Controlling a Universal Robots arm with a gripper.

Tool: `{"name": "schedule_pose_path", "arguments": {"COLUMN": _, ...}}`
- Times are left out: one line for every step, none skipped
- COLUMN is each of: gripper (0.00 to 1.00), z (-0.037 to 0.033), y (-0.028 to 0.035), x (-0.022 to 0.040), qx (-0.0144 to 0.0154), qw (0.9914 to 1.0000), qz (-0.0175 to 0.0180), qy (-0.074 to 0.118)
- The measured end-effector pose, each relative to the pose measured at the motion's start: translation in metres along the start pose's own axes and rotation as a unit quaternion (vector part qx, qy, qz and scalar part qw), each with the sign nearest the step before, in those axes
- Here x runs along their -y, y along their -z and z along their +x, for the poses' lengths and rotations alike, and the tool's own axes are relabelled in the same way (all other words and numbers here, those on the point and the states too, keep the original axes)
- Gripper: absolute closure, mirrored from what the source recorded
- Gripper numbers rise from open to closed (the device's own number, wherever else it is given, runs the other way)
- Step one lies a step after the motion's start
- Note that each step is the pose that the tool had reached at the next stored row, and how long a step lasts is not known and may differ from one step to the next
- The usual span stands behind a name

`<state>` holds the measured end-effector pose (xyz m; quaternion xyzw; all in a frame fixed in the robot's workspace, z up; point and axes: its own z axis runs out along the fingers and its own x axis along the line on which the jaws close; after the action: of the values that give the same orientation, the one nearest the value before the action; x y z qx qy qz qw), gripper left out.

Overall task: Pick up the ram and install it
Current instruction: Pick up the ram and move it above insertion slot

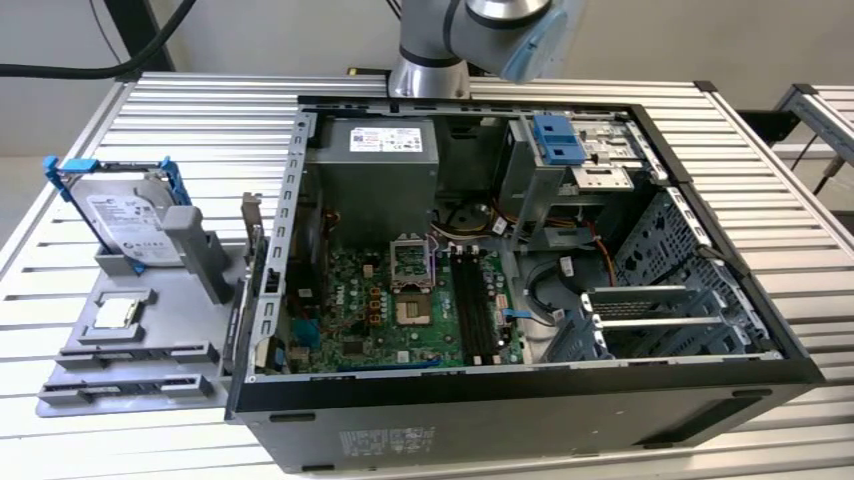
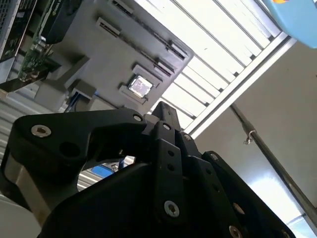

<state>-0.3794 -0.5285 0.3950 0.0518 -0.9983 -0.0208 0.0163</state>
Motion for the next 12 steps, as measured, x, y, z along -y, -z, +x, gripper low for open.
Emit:
{"name": "schedule_pose_path", "arguments": {"gripper": 1.00, "z": 0.0000, "y": 0.0002, "x": 0.0000, "qx": -0.0003, "qw": 0.99998, "qz": 0.0003, "qy": 0.006}}
{"name": "schedule_pose_path", "arguments": {"gripper": 1.00, "z": 0.0000, "y": 0.0003, "x": 0.0000, "qx": -0.0006, "qw": 0.99992, "qz": 0.0006, "qy": 0.013}}
{"name": "schedule_pose_path", "arguments": {"gripper": 1.00, "z": 0.0000, "y": 0.0003, "x": 0.0000, "qx": -0.0009, "qw": 0.99980, "qz": 0.0008, "qy": 0.020}}
{"name": "schedule_pose_path", "arguments": {"gripper": 1.00, "z": 0.0000, "y": 0.0004, "x": 0.0000, "qx": -0.0012, "qw": 0.99962, "qz": 0.0011, "qy": 0.027}}
{"name": "schedule_pose_path", "arguments": {"gripper": 1.00, "z": 0.0000, "y": 0.0004, "x": 0.0000, "qx": -0.0015, "qw": 0.99939, "qz": 0.0013, "qy": 0.035}}
{"name": "schedule_pose_path", "arguments": {"gripper": 1.00, "z": 0.0000, "y": 0.0005, "x": 0.0000, "qx": -0.0019, "qw": 0.99911, "qz": 0.0015, "qy": 0.042}}
{"name": "schedule_pose_path", "arguments": {"gripper": 1.00, "z": 0.0000, "y": 0.0005, "x": 0.0000, "qx": -0.0021, "qw": 0.99881, "qz": 0.0018, "qy": 0.049}}
{"name": "schedule_pose_path", "arguments": {"gripper": 1.00, "z": 0.0000, "y": 0.0005, "x": 0.0000, "qx": -0.0024, "qw": 0.99846, "qz": 0.0020, "qy": 0.055}}
{"name": "schedule_pose_path", "arguments": {"gripper": 1.00, "z": 0.0000, "y": 0.0006, "x": 0.0000, "qx": -0.0028, "qw": 0.99800, "qz": 0.0024, "qy": 0.063}}
{"name": "schedule_pose_path", "arguments": {"gripper": 1.00, "z": 0.0000, "y": 0.0006, "x": 0.0000, "qx": -0.0031, "qw": 0.99752, "qz": 0.0027, "qy": 0.070}}
{"name": "schedule_pose_path", "arguments": {"gripper": 1.00, "z": 0.0000, "y": 0.0007, "x": 0.0000, "qx": -0.0034, "qw": 0.99698, "qz": 0.0031, "qy": 0.078}}
{"name": "schedule_pose_path", "arguments": {"gripper": 1.00, "z": 0.0000, "y": 0.0007, "x": 0.0000, "qx": -0.0038, "qw": 0.99629, "qz": 0.0035, "qy": 0.086}}
